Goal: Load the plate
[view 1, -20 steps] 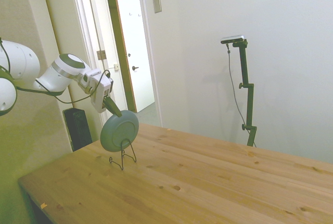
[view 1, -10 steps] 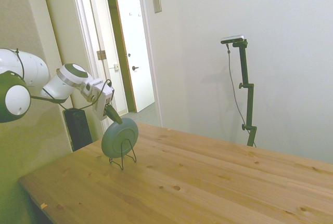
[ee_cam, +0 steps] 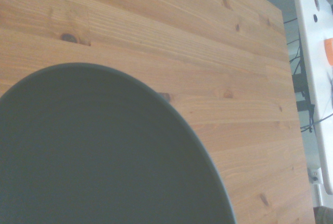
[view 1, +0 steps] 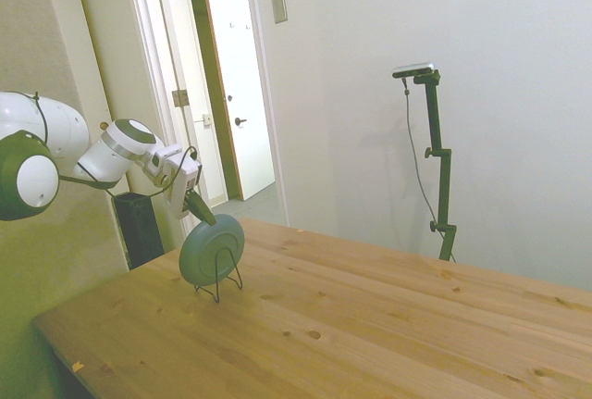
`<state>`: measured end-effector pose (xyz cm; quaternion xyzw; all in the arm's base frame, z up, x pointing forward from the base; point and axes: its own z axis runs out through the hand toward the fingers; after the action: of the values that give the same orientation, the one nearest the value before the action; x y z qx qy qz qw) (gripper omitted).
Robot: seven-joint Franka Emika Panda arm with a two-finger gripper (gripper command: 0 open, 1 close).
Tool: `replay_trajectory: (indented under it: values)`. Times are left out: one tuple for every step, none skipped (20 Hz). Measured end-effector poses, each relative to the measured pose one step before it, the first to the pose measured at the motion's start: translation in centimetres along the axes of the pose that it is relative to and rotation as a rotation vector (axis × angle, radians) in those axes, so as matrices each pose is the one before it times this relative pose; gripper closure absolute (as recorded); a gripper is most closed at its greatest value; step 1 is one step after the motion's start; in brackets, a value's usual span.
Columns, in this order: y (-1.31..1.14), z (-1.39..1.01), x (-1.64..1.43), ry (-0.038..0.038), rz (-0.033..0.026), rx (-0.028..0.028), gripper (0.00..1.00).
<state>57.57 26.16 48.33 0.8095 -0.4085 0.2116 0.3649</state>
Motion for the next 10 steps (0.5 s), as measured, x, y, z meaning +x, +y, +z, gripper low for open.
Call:
replay_trajectory:
  values:
    - [-0.036, 0.018, -0.066, 0.00032, -0.00118, -0.00051, 1.0]
    - [-0.023, 0.019, -0.078, 0.00062, -0.0011, -0.00066, 1.0]
    - [-0.021, 0.018, -0.086, 0.00068, -0.00109, -0.0007, 0.0]
    - [-0.02, 0.013, -0.096, 0.00071, -0.00043, -0.00065, 0.0]
    - [-0.025, 0.026, -0.089, 0.00068, -0.00019, -0.00086, 0.0]
    - [-0.021, 0.036, -0.082, 0.00059, -0.0006, -0.00105, 0.0]
    - [-0.019, 0.055, -0.066, 0.00038, -0.00062, -0.00126, 0.0]
    - [-0.014, 0.051, -0.042, 0.00027, -0.00022, -0.00118, 0.0]
    - [-0.011, 0.046, -0.015, 0.00013, -0.00009, -0.00098, 0.0]
    - [-0.01, 0.037, -0.009, 0.00008, -0.00017, -0.00078, 0.0]
